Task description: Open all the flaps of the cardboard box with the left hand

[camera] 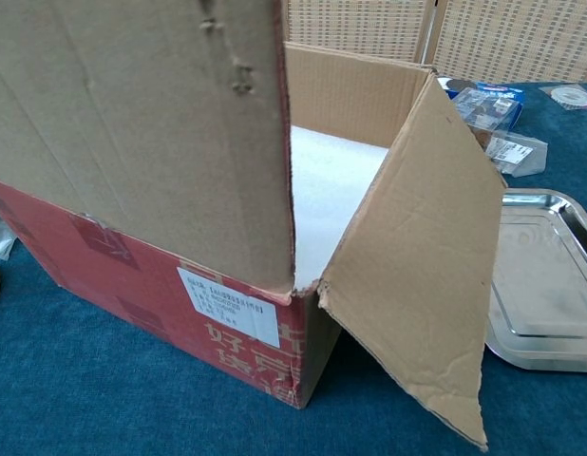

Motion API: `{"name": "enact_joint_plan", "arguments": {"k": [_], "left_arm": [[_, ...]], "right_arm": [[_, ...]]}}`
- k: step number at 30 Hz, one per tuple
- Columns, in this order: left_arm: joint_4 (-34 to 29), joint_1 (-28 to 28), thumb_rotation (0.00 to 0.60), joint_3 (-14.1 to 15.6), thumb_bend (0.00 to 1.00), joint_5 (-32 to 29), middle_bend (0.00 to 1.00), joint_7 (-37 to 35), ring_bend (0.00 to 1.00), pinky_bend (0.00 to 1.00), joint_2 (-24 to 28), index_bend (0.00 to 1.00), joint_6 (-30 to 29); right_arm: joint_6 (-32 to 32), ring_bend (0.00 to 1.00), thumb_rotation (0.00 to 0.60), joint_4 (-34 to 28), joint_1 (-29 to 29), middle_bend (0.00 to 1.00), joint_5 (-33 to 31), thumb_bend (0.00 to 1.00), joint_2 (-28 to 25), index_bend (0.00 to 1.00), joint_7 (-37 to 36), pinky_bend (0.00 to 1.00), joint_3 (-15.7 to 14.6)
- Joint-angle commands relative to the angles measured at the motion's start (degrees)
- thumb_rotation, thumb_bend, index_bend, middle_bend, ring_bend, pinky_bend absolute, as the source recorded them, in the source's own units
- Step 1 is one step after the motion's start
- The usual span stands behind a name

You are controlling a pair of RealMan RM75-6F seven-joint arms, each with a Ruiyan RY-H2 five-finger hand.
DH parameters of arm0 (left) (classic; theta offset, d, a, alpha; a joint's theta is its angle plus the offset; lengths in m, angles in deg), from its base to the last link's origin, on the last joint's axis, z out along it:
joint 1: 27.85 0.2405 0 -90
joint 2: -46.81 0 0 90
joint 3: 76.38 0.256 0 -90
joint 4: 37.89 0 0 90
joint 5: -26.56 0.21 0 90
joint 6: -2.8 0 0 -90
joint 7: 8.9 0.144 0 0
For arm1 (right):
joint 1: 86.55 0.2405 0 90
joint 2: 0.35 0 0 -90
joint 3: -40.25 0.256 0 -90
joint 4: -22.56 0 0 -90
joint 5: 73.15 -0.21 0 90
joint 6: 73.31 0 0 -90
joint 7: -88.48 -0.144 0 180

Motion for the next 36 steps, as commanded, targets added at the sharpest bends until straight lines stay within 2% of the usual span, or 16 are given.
{"name": "enact_joint_plan", "arguments": {"k": [1, 7, 15, 19, 22, 24, 27, 29, 32, 34, 36], "left_arm": [[0.87, 1.07, 0.247, 0.20, 0.00, -0.85, 0.43, 1.60, 0.30, 0.44, 0.74, 0.35, 1.29], [2.32, 3.92, 0.254, 1.26, 0.00, -2.10, 0.43, 5.52, 0.30, 0.44, 1.02, 0.34, 4.32], [3.63, 5.23, 0.249, 7.09, 0.00, -1.66, 0.42, 10.73, 0.29, 0.42, -0.53, 0.34, 5.35], [3.70, 4.92, 0.247, 9.67, 0.00, -0.32, 0.40, 12.80, 0.27, 0.32, -1.18, 0.34, 2.76], [2.35, 5.50, 0.244, 11.27, 0.00, 2.23, 0.39, 15.13, 0.26, 0.26, -1.25, 0.33, -2.27], [0.98, 6.31, 0.244, 11.78, 0.00, 3.21, 0.39, 16.38, 0.25, 0.25, -1.50, 0.33, -5.79], [-0.56, 8.00, 0.241, 11.21, 0.00, 3.87, 0.29, 18.45, 0.20, 0.23, -2.60, 0.32, -10.46], [-3.00, 10.95, 0.240, 9.47, 0.00, 5.69, 0.19, 22.41, 0.12, 0.21, -5.29, 0.28, -17.47], [-5.77, 14.40, 0.249, 7.43, 0.00, 8.16, 0.07, 26.22, 0.03, 0.17, -9.11, 0.24, -23.48], [-7.10, 16.52, 0.305, 5.91, 0.00, 9.79, 0.02, 28.17, 0.00, 0.14, -11.79, 0.20, -25.98], [-8.27, 18.61, 0.442, 4.15, 0.00, 11.95, 0.00, 30.40, 0.00, 0.13, -14.91, 0.16, -28.27]], "right_arm": [[0.04, 0.00, 0.600, -0.01, -0.02, 0.00, 0.03, 0.00, -0.03, 0.00, -0.03, 0.00, -0.02], [0.02, 0.00, 0.600, -0.08, -0.02, 0.00, 0.11, 0.00, -0.03, 0.00, 0.06, 0.00, -0.05], [-0.16, 0.00, 0.600, -0.09, 0.02, 0.00, 0.20, 0.00, 0.11, 0.00, 0.39, 0.00, -0.15], [-0.17, 0.00, 0.600, -0.12, 0.01, 0.00, 0.24, 0.00, 0.18, 0.00, 0.60, 0.00, -0.17], [-0.15, 0.00, 0.600, -0.09, 0.01, 0.00, 0.16, 0.00, 0.18, 0.00, 0.55, 0.00, -0.14], [-0.16, 0.00, 0.600, -0.12, 0.02, 0.00, 0.15, 0.00, 0.15, 0.00, 0.51, 0.00, -0.14], [-0.11, 0.00, 0.600, -0.13, 0.00, 0.00, 0.23, 0.00, 0.12, 0.00, 0.47, 0.00, -0.17], [-0.02, 0.00, 0.600, -0.16, -0.02, 0.00, 0.32, 0.00, 0.07, 0.00, 0.36, 0.00, -0.19], [0.10, 0.00, 0.600, -0.19, -0.05, 0.00, 0.40, 0.00, -0.02, 0.00, 0.18, 0.00, -0.21], [0.19, 0.00, 0.600, -0.22, -0.07, 0.00, 0.49, 0.00, -0.10, 0.00, 0.05, 0.00, -0.23], [0.30, 0.00, 0.600, -0.25, -0.08, 0.00, 0.60, 0.00, -0.17, 0.00, -0.10, 0.00, -0.22]]}}
